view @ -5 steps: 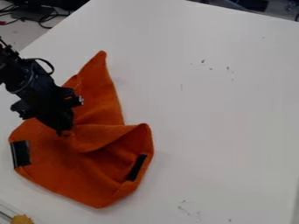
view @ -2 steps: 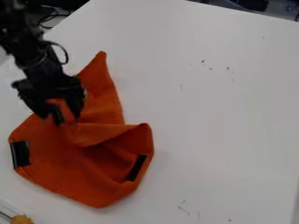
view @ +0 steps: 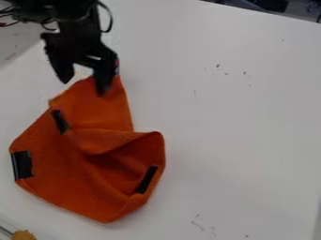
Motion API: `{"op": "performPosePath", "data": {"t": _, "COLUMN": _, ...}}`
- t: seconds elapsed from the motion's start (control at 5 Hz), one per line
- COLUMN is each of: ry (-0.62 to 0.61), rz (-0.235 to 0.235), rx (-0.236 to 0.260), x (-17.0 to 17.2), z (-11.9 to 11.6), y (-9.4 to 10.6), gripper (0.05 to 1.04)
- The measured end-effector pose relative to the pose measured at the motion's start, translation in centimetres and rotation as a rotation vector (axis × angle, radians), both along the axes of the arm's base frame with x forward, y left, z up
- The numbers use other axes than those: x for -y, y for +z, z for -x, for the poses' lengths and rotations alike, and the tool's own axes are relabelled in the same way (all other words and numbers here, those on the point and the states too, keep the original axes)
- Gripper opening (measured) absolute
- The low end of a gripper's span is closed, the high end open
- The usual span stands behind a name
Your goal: Fold the cloth from top right to bottom left
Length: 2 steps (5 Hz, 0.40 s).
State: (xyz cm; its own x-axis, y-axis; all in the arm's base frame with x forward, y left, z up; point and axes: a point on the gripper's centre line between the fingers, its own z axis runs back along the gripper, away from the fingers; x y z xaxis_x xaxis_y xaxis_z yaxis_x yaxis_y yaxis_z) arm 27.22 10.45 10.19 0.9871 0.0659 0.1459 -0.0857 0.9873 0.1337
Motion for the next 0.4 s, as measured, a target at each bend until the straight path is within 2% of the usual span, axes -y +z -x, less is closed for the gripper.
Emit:
{"op": "performPosePath", "data": {"t": 0.2, "ry": -0.094, "rz": -0.009, "rx": -0.073, "x": 1.1, "z": -0.84, "y": -0.42, "gripper": 1.0}}
{"op": "performPosePath", "data": {"t": 0.4, "ry": -0.137, "rz": -0.003, "rx": -0.109, "x": 1.65, "z": -1.18, "y": -0.62, "gripper": 1.0}}
